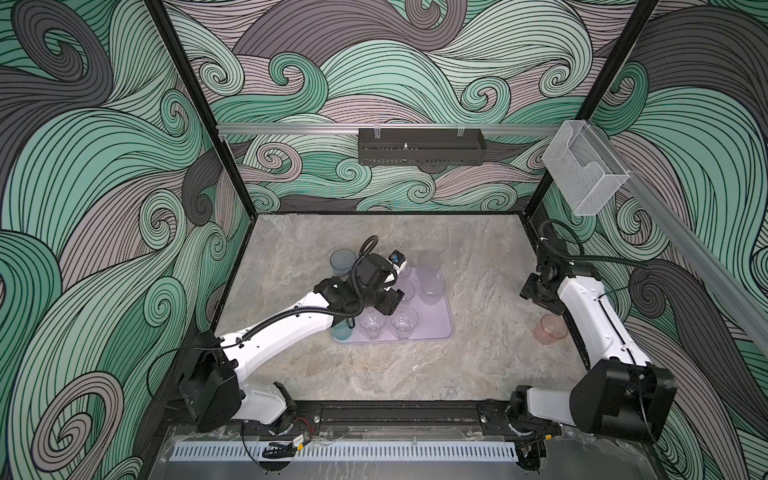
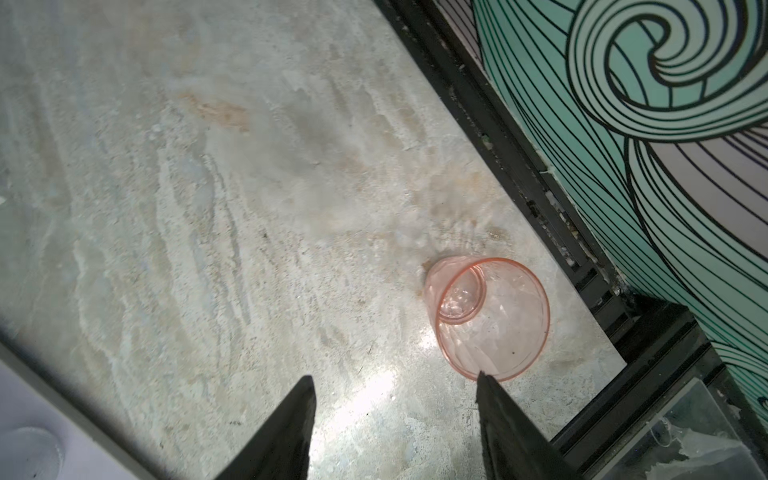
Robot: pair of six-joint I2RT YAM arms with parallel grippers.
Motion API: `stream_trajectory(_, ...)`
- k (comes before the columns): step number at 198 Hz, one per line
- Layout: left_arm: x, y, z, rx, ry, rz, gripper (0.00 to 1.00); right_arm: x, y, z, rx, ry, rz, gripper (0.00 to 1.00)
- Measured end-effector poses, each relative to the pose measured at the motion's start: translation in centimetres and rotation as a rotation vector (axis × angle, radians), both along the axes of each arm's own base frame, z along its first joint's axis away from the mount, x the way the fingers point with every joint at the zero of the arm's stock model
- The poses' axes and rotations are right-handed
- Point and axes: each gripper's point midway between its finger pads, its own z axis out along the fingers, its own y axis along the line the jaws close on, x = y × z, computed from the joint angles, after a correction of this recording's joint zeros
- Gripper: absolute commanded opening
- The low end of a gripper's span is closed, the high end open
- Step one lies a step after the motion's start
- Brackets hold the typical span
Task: Place the glasses into the tray
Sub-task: 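Move the right gripper to the pink cup and grasp it, then carry the pink cup with the right gripper onto the tray corner and release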
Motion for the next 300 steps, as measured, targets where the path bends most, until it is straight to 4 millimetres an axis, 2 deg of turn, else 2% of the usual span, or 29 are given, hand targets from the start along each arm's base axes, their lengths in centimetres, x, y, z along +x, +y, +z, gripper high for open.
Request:
stream_trajectory(81, -0.2, 0.2, -0.3, 0.011, 0.013, -0.002, 0.68, -0.6, -3.5, -3.9, 0.07, -0.026, -0.21, 0.61)
stream_trajectory(129, -0.2, 0.2, -0.3, 0.011, 0.013, -0.001, 0.68, 0.1, -3.3, -6.5, 0.144, -0.027, -0.233, 0.55)
stream_trajectory(174, -0.1, 0.3, -0.3, 0.015, 0.009, 0.004, 0.68, -0.4, -1.9, -9.3, 0.218, -0.007, -0.239, 0.38)
stream_trajectory(215, 0.0, 0.5, -0.3, 0.023, 0.002, 0.017, 0.68, -0.3, -1.1, -9.9, 0.262, -0.021, -0.231, 0.18)
stream_trajectory(234, 0.2, 0.7, -0.3, 0.03, -0.006, 0.03, 0.68, -0.2, -0.3, -9.7, 0.275, -0.028, -0.206, 0.12)
stream_trajectory(255, 0.5, 1.1, -0.3, 0.045, -0.02, 0.049, 0.68, 0.5, 1.5, -8.6, 0.272, -0.059, -0.137, 0.08)
stream_trajectory(279, 0.9, 1.7, -0.5, 0.075, -0.038, 0.071, 0.68, 1.6, 5.5, -6.9, 0.275, -0.103, 0.011, 0.05)
stream_trajectory(300, 1.1, 2.3, -0.4, 0.095, -0.057, 0.092, 0.68, 1.8, 9.3, -6.1, 0.289, -0.105, 0.143, 0.03)
